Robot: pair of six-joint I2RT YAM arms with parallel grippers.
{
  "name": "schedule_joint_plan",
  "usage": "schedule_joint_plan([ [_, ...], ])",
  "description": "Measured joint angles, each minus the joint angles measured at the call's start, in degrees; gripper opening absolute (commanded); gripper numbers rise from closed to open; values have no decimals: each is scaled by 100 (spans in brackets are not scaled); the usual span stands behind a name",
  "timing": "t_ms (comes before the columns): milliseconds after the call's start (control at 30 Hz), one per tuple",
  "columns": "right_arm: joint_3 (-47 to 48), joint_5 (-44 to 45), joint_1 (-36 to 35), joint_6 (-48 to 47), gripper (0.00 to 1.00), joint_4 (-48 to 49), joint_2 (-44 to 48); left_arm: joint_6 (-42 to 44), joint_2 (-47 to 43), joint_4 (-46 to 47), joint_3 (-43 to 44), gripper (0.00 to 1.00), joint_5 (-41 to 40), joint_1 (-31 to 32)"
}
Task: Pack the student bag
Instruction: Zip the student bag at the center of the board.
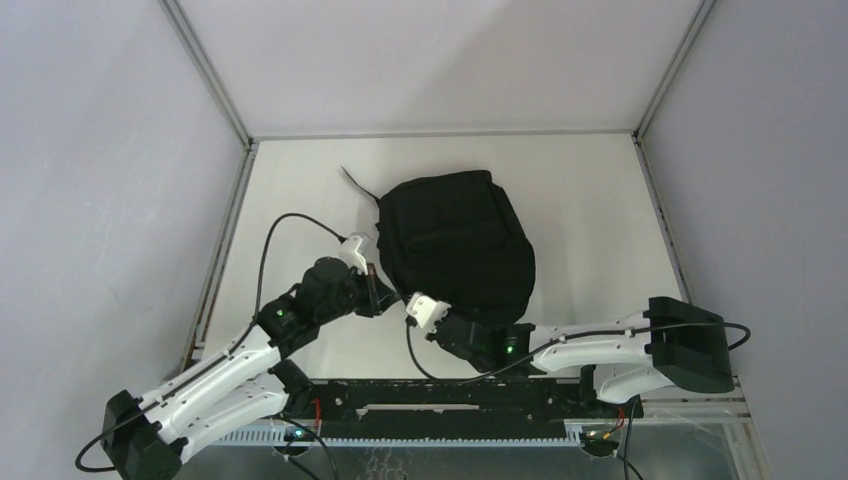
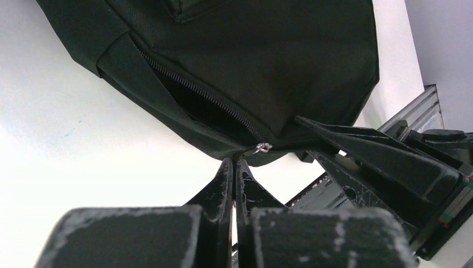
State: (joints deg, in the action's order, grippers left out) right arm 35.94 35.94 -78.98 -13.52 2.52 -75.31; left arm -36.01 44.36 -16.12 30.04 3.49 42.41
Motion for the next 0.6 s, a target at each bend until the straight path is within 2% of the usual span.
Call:
schedule_joint_plan([
  [133, -2, 330, -33, -52, 0, 153, -146, -2, -4, 11, 0, 0, 118, -203],
  [300, -111, 420, -166, 105, 0, 46, 186, -2, 20, 17, 0, 0, 345, -728],
  [600, -214, 476, -658, 1025, 0, -977, 1191, -57, 975, -11, 284, 0, 881, -1784],
])
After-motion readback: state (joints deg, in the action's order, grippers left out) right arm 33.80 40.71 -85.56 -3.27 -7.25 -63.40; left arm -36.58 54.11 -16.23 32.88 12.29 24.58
